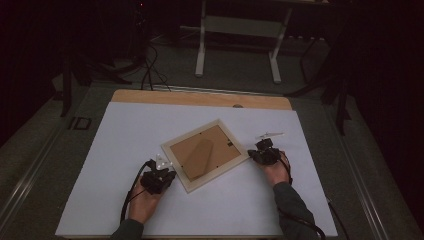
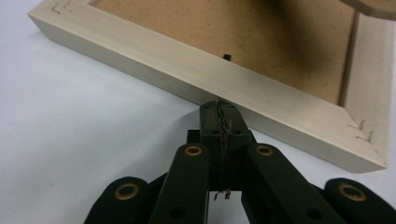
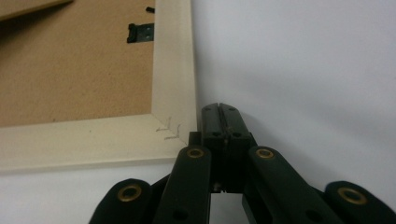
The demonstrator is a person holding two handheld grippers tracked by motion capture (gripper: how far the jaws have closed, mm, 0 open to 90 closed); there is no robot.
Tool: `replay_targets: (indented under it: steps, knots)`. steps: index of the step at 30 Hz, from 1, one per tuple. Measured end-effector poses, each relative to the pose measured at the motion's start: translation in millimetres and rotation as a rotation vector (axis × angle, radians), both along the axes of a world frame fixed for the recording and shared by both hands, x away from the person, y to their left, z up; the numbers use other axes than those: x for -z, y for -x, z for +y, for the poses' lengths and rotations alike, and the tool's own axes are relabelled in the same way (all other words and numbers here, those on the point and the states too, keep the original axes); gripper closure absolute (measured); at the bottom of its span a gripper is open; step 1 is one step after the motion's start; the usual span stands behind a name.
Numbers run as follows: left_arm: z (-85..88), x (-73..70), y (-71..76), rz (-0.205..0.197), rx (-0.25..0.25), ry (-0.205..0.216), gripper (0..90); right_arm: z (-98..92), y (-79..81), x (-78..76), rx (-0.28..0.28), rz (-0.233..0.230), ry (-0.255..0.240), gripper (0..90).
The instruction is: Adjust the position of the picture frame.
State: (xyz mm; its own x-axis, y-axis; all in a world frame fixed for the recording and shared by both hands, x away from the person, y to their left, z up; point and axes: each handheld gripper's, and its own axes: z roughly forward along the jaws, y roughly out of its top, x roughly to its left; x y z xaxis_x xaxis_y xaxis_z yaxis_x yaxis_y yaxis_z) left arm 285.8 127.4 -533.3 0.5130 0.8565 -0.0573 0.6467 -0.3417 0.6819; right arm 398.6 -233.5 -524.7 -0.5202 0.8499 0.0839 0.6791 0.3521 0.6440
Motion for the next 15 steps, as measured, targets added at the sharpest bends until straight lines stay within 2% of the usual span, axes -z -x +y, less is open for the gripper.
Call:
replay_targets:
  steps: [7, 8, 11, 15]
  knots:
    - [-2.3, 0.6, 0.4, -0.020, 0.001, -0.017, 90.0, -1.1, 11.8, -0.4, -0.009, -0.004, 0.015, 90.0]
    - [-2.0, 0.7, 0.0, -0.020, 0.001, -0.015, 90.0, -2.7, 18.5, 0.4, -0.003, -0.008, 0.003, 90.0]
    - [-1.2, 1.1, -0.9, -0.020, 0.001, -0.007, 90.0, -5.1, 23.1, 1.4, -0.001, -0.008, -0.013, 90.0]
    - [-2.5, 1.0, 0.0, -0.027, 0.004, -0.021, 90.0, -11.0, 32.7, 3.7, 0.011, 0.003, -0.062, 90.0]
